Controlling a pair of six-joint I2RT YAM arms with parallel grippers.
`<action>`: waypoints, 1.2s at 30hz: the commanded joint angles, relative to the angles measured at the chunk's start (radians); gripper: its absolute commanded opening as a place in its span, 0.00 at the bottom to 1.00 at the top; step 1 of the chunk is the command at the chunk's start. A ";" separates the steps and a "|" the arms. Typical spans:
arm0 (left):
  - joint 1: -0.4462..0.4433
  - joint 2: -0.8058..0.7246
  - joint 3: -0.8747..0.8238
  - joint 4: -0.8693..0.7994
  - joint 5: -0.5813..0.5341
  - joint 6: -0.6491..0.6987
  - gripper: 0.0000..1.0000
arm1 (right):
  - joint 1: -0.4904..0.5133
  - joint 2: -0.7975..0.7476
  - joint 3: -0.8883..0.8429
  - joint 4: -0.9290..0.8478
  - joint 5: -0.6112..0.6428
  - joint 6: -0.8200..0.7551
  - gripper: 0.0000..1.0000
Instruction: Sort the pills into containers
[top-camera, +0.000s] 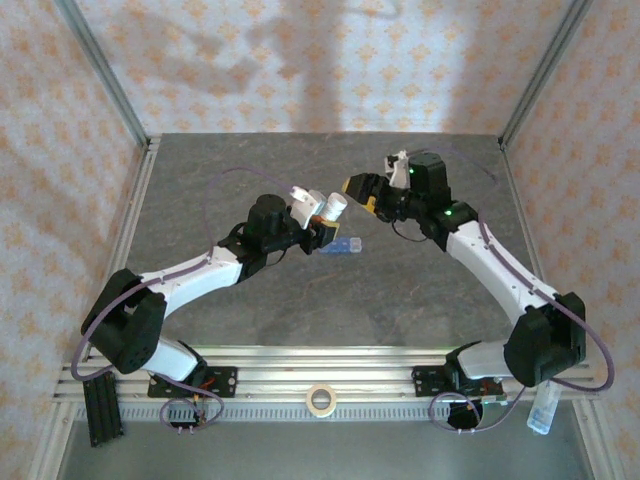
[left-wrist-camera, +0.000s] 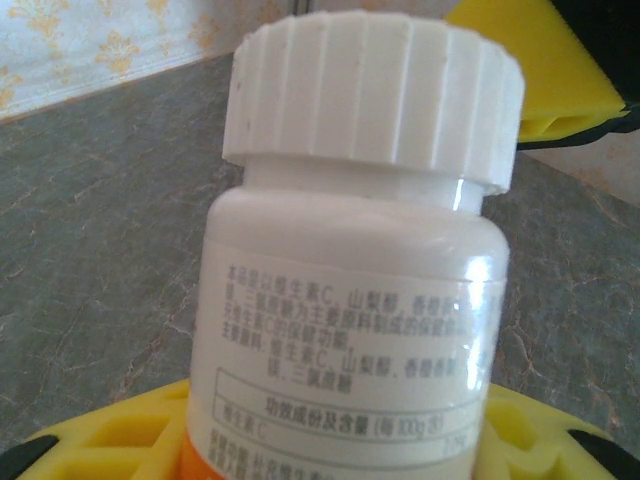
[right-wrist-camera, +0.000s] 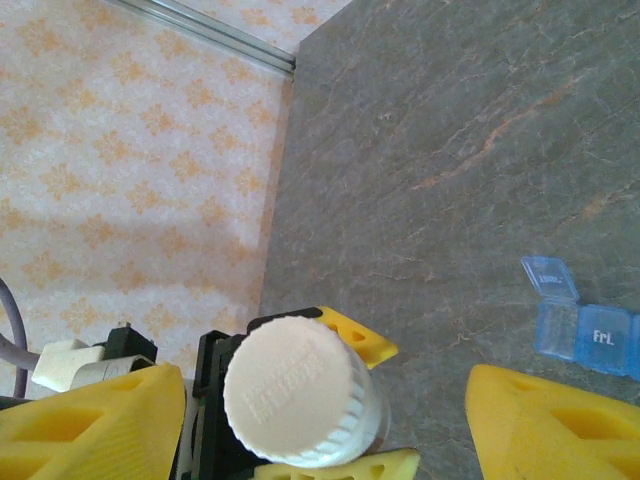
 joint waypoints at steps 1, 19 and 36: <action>-0.004 0.002 0.041 -0.001 0.004 0.020 0.00 | 0.020 0.021 0.044 -0.014 0.027 0.010 0.73; -0.010 0.008 0.048 0.004 0.001 0.014 0.00 | 0.082 0.080 0.075 -0.014 0.030 0.008 0.55; 0.017 -0.028 -0.013 0.170 0.050 -0.127 0.00 | 0.027 0.004 -0.079 0.203 -0.099 -0.129 0.37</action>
